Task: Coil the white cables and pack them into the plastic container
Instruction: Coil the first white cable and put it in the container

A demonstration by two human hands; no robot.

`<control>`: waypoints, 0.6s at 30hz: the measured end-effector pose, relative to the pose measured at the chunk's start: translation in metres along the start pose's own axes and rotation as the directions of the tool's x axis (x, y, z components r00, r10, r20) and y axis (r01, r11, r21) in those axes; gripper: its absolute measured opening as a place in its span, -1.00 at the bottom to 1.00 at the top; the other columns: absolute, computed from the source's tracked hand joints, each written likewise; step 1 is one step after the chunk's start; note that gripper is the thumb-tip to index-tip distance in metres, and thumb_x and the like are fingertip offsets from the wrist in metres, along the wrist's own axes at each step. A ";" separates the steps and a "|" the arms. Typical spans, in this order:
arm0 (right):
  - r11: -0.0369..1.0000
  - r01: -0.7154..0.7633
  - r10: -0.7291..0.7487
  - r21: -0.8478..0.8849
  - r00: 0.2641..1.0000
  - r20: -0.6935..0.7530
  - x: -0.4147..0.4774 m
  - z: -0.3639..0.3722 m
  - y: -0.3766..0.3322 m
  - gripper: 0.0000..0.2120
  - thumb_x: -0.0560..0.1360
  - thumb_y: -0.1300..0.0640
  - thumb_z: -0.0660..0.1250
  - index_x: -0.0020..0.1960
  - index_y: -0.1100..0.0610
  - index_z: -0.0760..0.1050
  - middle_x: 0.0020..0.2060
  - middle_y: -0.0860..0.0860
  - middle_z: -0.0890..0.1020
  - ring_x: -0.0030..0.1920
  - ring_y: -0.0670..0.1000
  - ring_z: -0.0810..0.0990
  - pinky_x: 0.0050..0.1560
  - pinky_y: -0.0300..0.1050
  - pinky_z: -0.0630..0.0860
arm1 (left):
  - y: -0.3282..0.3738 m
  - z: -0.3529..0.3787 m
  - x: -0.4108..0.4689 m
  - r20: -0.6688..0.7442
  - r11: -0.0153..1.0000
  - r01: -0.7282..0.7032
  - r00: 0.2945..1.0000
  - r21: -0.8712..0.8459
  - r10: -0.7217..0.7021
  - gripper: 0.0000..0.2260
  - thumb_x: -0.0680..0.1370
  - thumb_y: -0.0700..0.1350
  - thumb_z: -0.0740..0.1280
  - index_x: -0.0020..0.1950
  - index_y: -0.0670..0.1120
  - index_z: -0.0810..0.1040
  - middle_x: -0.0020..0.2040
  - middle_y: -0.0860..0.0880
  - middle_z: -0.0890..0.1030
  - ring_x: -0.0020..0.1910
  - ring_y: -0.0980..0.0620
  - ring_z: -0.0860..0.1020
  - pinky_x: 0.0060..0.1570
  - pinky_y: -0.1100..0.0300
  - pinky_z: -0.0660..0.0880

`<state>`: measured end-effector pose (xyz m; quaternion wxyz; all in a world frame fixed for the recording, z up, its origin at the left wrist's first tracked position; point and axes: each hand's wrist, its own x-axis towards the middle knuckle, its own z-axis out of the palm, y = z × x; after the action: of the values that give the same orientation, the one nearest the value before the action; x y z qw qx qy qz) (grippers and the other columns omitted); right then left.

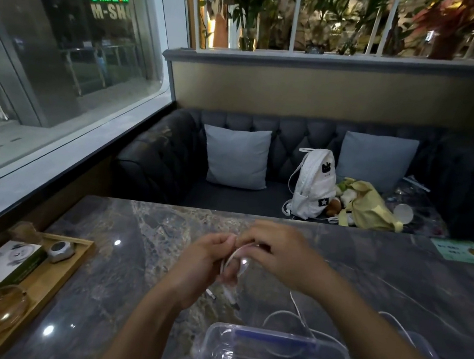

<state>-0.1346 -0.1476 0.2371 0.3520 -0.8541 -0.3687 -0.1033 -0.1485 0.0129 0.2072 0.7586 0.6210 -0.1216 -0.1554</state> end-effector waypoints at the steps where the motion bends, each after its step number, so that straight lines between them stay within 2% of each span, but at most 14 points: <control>1: 0.998 -0.044 0.046 0.042 0.998 -0.038 0.000 -0.003 0.001 -0.90 0.39 0.17 0.43 -0.12 0.15 0.61 -0.31 -0.11 0.51 -0.32 -0.26 0.42 -0.23 -0.41 0.34 | 0.001 0.000 -0.002 0.021 0.999 0.015 1.000 -0.034 -0.014 -0.73 0.49 -0.07 0.18 -0.33 -0.08 0.57 -0.58 0.04 0.38 -0.64 0.15 0.26 -0.53 0.27 0.33; 3: 0.986 -0.106 0.118 0.132 0.990 -0.081 -0.002 -0.010 0.003 -0.87 0.34 0.20 0.47 -0.13 0.20 0.61 -0.37 -0.15 0.46 -0.37 -0.25 0.42 -0.30 -0.44 0.33 | 0.002 -0.001 -0.005 0.051 0.996 0.064 0.997 -0.063 -0.061 -0.73 0.50 -0.06 0.16 -0.27 -0.10 0.58 -0.59 0.09 0.27 -0.63 0.18 0.15 -0.56 0.31 0.19; 5: 0.968 -0.145 0.164 0.205 0.983 -0.080 -0.004 -0.014 0.007 -0.86 0.32 0.21 0.48 -0.13 0.18 0.63 -0.37 -0.14 0.48 -0.39 -0.23 0.42 -0.31 -0.44 0.33 | 0.004 -0.003 -0.009 0.081 0.994 0.093 0.993 -0.062 -0.088 -0.77 0.50 -0.06 0.21 -0.23 -0.13 0.57 -0.58 0.12 0.24 -0.62 0.19 0.12 -0.57 0.36 0.13; 10: 0.898 -0.255 0.236 0.358 0.967 0.099 -0.011 -0.009 0.010 -0.90 0.43 0.15 0.38 -0.09 0.04 0.65 -0.54 -0.17 0.56 -0.56 -0.19 0.39 -0.51 -0.41 0.32 | 0.009 -0.001 -0.013 0.105 0.988 0.126 0.988 -0.089 -0.116 -0.83 0.45 -0.06 0.25 -0.31 -0.09 0.51 -0.58 0.11 0.19 -0.63 0.18 0.10 -0.59 0.36 0.06; 14: 0.917 -0.214 0.174 0.338 0.974 0.145 -0.012 -0.006 0.004 -0.88 0.46 0.13 0.34 -0.16 0.00 0.65 -0.43 -0.10 0.64 -0.51 -0.25 0.46 -0.46 -0.50 0.31 | 0.008 0.003 -0.015 0.069 0.985 0.173 0.983 -0.018 -0.171 -0.77 0.43 0.02 0.22 -0.40 -0.01 0.48 -0.59 0.13 0.18 -0.62 0.18 0.09 -0.61 0.40 0.07; 18: 0.880 -0.243 0.203 0.408 0.969 0.139 -0.015 -0.006 0.003 -0.89 0.46 0.09 0.34 -0.14 -0.01 0.65 -0.39 -0.09 0.66 -0.57 -0.18 0.41 -0.54 -0.39 0.34 | 0.007 0.002 -0.018 0.090 0.986 0.135 0.988 -0.097 -0.127 -0.76 0.48 -0.01 0.25 -0.38 -0.02 0.47 -0.57 0.13 0.19 -0.62 0.20 0.10 -0.61 0.38 0.03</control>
<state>-0.1423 -0.1613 0.2331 0.5203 -0.7983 -0.2974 0.0595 -0.1650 0.0195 0.2149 0.7720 0.5806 -0.1039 -0.2367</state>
